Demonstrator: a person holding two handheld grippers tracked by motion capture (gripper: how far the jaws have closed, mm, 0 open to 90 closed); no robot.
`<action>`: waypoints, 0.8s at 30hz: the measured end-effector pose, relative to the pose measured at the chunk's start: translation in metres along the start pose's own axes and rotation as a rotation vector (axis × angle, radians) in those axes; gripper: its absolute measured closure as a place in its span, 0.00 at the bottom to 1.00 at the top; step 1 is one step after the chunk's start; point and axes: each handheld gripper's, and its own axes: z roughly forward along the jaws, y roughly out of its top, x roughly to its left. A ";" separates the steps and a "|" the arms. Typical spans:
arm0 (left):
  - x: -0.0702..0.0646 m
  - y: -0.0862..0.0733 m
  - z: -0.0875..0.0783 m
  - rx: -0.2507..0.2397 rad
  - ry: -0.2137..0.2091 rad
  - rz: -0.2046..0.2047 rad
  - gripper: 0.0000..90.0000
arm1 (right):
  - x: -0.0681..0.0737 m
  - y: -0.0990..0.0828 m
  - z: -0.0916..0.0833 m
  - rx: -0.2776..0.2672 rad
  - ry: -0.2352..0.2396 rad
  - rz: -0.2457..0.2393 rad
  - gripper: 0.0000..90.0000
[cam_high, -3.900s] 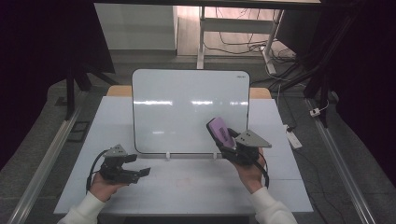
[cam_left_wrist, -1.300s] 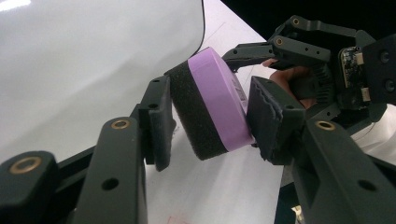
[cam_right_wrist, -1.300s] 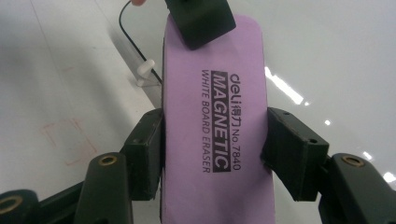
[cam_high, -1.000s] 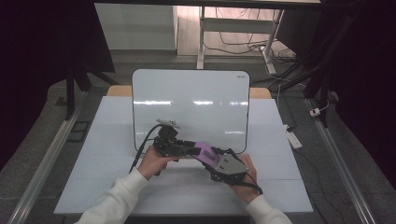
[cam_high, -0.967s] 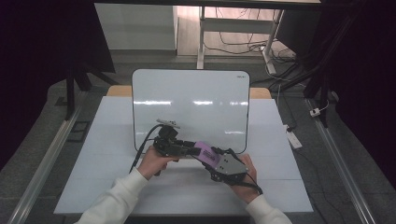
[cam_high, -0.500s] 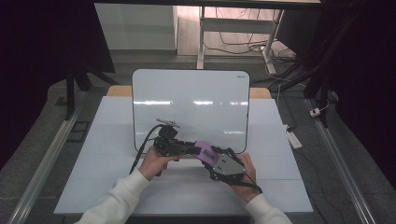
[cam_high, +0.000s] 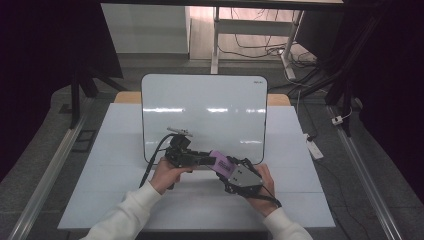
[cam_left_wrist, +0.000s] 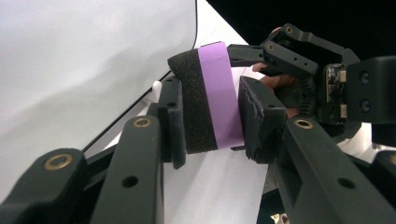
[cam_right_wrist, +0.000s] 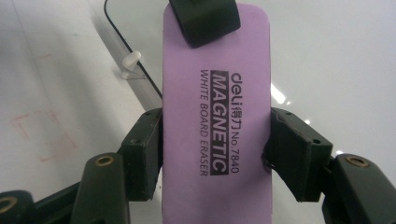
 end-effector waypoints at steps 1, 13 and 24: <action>-0.001 0.000 0.000 -0.001 0.007 0.009 0.71 | -0.001 0.001 -0.001 0.005 0.012 0.011 0.40; -0.012 0.001 -0.001 -0.012 0.032 0.127 0.71 | -0.010 0.010 -0.005 0.068 0.066 0.077 0.42; -0.013 0.002 -0.002 -0.028 0.031 0.125 0.72 | -0.007 0.014 -0.006 0.082 0.039 0.041 0.43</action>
